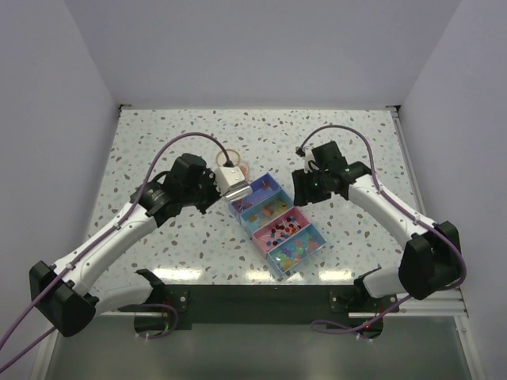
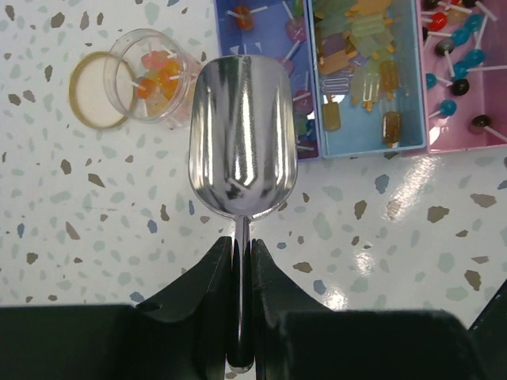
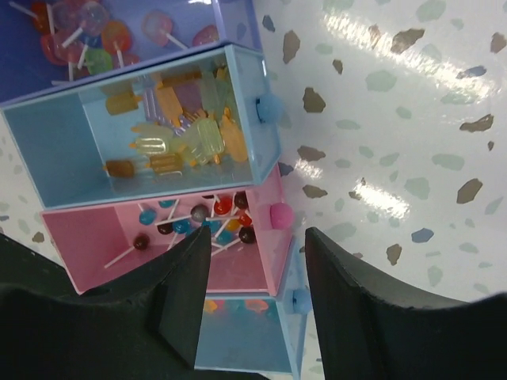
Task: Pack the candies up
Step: Place the fake candies in the packing bottle, then scoop the fake candies from the storage box.
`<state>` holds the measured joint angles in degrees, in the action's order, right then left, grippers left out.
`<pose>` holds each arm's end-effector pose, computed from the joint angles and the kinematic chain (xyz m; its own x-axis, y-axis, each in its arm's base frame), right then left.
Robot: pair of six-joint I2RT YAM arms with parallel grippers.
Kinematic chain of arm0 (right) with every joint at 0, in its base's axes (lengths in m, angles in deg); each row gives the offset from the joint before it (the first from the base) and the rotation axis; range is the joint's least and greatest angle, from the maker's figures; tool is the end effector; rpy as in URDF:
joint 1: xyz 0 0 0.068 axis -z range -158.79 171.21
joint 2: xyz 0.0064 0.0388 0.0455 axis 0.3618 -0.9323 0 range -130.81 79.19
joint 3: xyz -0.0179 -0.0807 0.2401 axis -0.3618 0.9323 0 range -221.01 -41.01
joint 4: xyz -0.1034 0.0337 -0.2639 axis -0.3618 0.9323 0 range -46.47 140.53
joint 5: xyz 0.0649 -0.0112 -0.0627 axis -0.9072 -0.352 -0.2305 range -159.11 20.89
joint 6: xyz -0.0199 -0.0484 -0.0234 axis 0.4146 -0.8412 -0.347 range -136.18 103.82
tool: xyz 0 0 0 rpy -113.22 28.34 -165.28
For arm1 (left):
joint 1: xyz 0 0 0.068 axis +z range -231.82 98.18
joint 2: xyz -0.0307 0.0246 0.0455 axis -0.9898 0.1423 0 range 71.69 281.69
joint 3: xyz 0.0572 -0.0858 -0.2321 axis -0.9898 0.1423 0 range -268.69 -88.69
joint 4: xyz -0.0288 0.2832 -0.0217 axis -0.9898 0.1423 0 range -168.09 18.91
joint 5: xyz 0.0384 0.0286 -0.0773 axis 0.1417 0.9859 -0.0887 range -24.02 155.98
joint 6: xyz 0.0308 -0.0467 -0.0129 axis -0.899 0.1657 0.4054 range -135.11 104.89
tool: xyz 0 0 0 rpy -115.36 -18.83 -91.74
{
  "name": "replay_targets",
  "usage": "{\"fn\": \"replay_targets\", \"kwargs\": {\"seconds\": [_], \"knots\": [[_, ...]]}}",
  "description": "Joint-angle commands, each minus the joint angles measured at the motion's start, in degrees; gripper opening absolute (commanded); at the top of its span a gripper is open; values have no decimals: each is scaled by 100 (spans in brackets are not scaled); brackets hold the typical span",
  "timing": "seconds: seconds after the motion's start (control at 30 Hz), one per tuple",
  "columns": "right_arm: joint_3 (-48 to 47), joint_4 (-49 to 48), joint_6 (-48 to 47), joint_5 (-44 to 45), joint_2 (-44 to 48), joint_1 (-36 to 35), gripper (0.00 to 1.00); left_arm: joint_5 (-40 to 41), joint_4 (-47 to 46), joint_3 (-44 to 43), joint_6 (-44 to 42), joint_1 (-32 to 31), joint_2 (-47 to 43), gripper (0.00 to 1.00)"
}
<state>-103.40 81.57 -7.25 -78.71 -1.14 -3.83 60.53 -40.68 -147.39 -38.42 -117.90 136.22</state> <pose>0.2857 0.1409 0.2337 -0.8198 -0.2140 -0.5311 -0.3791 0.8980 0.2234 0.2186 -0.1642 0.2880 -0.2543 0.6727 -0.6949 0.8089 0.5418 0.2284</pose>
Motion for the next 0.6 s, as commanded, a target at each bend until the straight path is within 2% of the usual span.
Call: {"fn": "replay_targets", "kwargs": {"seconds": [0.0, 0.17, 0.43, 0.57], "knots": [[139, 309, -23, 29, -61, -177, 54, -614, -252, -1, 494, -5, -239, 0], [245, 230, 100, 222, -105, -274, 54, -817, -94, -36, 705, 4, -231, 0], [-326, -33, 188, 240, -561, -274, 53, -1089, 723, -309, 810, -14, -2, 0], [-580, -183, 171, 231, -895, -274, 49, -1300, 961, -353, 968, -5, -37, 0]]}}
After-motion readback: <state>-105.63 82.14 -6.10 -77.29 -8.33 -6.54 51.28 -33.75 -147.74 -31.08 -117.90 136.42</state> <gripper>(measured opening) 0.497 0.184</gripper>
